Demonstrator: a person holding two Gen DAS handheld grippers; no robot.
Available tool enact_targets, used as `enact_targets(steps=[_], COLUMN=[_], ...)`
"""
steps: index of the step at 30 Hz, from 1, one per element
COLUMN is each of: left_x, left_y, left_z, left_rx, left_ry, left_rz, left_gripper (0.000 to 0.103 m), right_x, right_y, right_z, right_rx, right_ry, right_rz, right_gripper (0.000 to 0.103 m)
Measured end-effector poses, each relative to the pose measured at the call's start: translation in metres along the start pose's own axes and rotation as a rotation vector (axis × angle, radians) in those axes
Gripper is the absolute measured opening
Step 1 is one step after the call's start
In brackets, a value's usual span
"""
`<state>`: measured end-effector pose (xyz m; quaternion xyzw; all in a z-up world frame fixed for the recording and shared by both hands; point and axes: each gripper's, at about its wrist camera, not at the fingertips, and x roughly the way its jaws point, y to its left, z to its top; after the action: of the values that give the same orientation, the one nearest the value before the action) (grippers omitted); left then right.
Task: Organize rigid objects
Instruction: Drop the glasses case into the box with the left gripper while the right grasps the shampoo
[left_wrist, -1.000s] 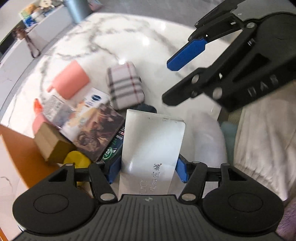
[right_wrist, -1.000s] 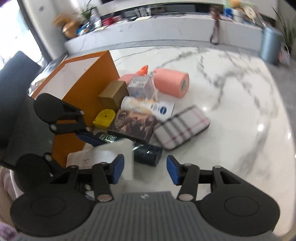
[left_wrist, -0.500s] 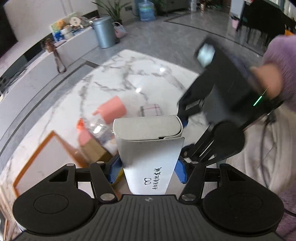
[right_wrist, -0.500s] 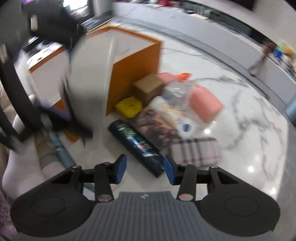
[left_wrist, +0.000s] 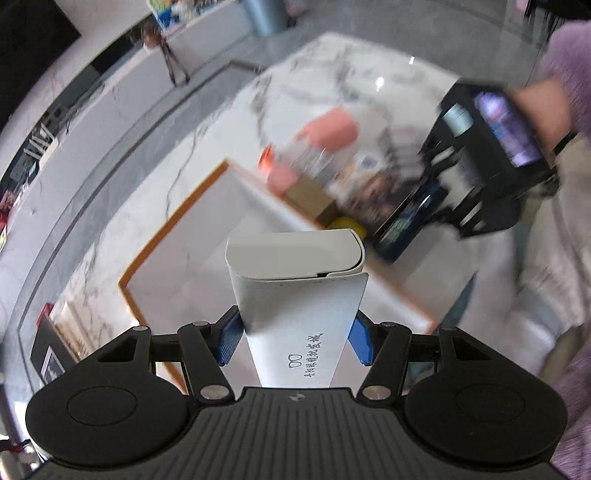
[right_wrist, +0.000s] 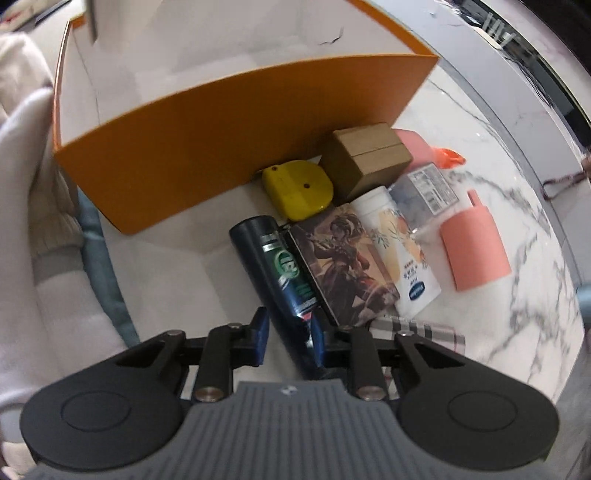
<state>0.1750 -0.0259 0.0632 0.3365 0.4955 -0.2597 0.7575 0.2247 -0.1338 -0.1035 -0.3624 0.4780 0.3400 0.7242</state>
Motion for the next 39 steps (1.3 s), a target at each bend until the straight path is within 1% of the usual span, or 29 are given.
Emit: enact_targets(steps=[2, 4, 6, 9, 12, 15, 18, 21, 23, 25, 28, 31, 33, 36, 39], left_x=[0.019, 0.026, 0.03, 0.046, 0.064, 0.08, 0.093, 0.108, 0.115, 0.125, 0.142, 0.153, 0.159, 0.168, 0.173], left_y=[0.009, 0.016, 0.024, 0.028, 0.034, 0.048, 0.064, 0.083, 0.095, 0.105, 0.123, 0.132, 0.13, 0.124, 0.12], left_z=[-0.002, -0.008, -0.021, -0.022, -0.021, -0.018, -0.015, -0.01, -0.008, -0.006, -0.006, -0.007, -0.005, -0.002, -0.002], left_rx=[-0.019, -0.034, -0.041, -0.028, -0.034, -0.08, -0.131, -0.215, -0.258, -0.309, -0.449, -0.54, -0.551, -0.549, -0.529], left_ry=[0.034, 0.045, 0.051, 0.07, 0.087, 0.105, 0.125, 0.14, 0.152, 0.174, 0.237, 0.27, 0.289, 0.314, 0.315], left_rz=[0.006, -0.003, -0.017, -0.023, -0.029, -0.041, -0.045, -0.058, -0.053, -0.039, -0.011, 0.017, 0.053, 0.144, 0.185], left_gripper=[0.069, 0.069, 0.069, 0.069, 0.069, 0.069, 0.069, 0.069, 0.069, 0.069, 0.069, 0.069, 0.069, 0.069, 0.07], right_x=[0.004, 0.008, 0.01, 0.014, 0.02, 0.025, 0.027, 0.032, 0.036, 0.036, 0.036, 0.036, 0.036, 0.036, 0.036], right_y=[0.002, 0.005, 0.007, 0.011, 0.016, 0.018, 0.02, 0.023, 0.024, 0.024, 0.023, 0.023, 0.022, 0.021, 0.02], right_z=[0.002, 0.005, 0.006, 0.009, 0.012, 0.016, 0.019, 0.02, 0.021, 0.022, 0.024, 0.023, 0.022, 0.022, 0.022], right_rx=[-0.035, -0.073, -0.103, -0.141, -0.174, -0.177, -0.174, -0.181, -0.175, -0.163, -0.143, -0.137, -0.129, -0.106, -0.08], right_ry=[0.014, 0.02, 0.023, 0.031, 0.035, 0.038, 0.031, 0.04, 0.056, 0.06, 0.066, 0.062, 0.059, 0.056, 0.064], right_rz=[-0.007, -0.01, -0.005, -0.006, -0.028, -0.033, -0.022, -0.023, -0.006, 0.008, 0.014, 0.02, 0.022, 0.029, 0.037], right_gripper=[0.025, 0.027, 0.029, 0.032, 0.034, 0.036, 0.037, 0.036, 0.035, 0.035, 0.035, 0.035, 0.035, 0.035, 0.034])
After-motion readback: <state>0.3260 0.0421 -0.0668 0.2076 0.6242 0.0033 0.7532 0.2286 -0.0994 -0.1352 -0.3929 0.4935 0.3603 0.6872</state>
